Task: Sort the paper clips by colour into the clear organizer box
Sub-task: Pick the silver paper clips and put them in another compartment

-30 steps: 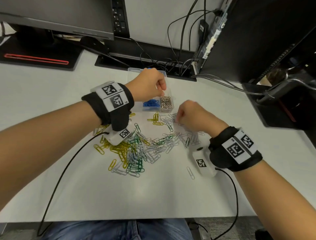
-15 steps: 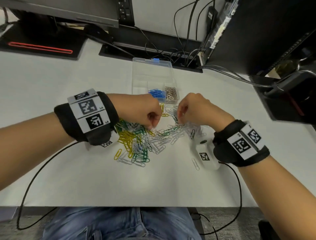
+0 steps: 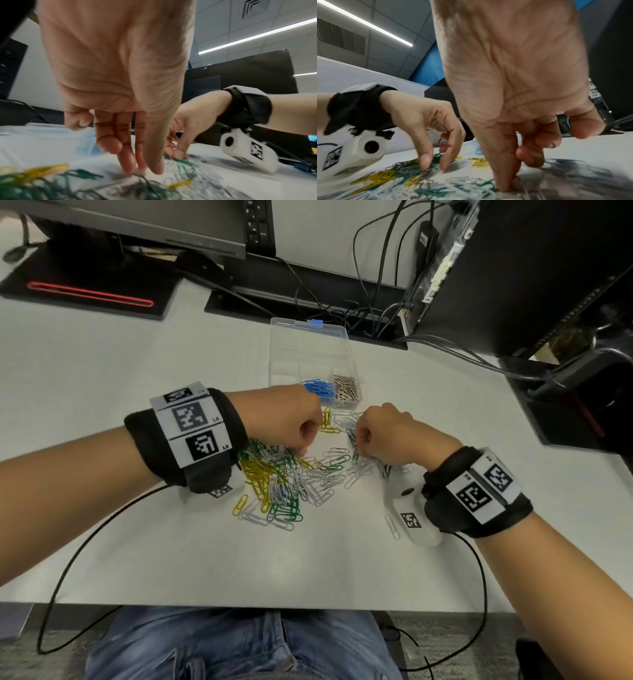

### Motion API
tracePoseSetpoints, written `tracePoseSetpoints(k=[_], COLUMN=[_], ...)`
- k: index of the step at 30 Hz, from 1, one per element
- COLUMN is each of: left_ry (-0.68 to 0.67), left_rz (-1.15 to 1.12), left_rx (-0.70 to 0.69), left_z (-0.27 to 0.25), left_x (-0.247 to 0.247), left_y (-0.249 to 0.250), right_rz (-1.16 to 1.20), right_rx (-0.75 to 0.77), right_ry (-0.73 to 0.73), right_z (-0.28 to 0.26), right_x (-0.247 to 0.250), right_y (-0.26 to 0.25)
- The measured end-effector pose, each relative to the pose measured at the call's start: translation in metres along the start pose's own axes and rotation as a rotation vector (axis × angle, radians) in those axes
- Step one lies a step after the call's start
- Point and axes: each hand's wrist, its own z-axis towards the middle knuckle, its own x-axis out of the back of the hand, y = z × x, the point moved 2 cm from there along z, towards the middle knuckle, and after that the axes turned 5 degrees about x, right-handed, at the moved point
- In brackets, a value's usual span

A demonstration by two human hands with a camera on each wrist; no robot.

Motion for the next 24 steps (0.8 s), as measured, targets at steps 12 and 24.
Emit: tracePoseSetpoints(k=[12,24], left_ry=[-0.064,-0.039], left_rz=[0.074,0.053], left_rx=[-0.005,0.024], left_z=[0.006,-0.001], left_x=[-0.011,-0.002], left_y=[0.018,0.005], right_rz=[0.167,0.053], right_rx=[0.252,0.214], right_ry=[0.141,0.03], right_z=[-0.003,0.0], right_x=[0.014,0.005], right_y=[-0.008,-0.025])
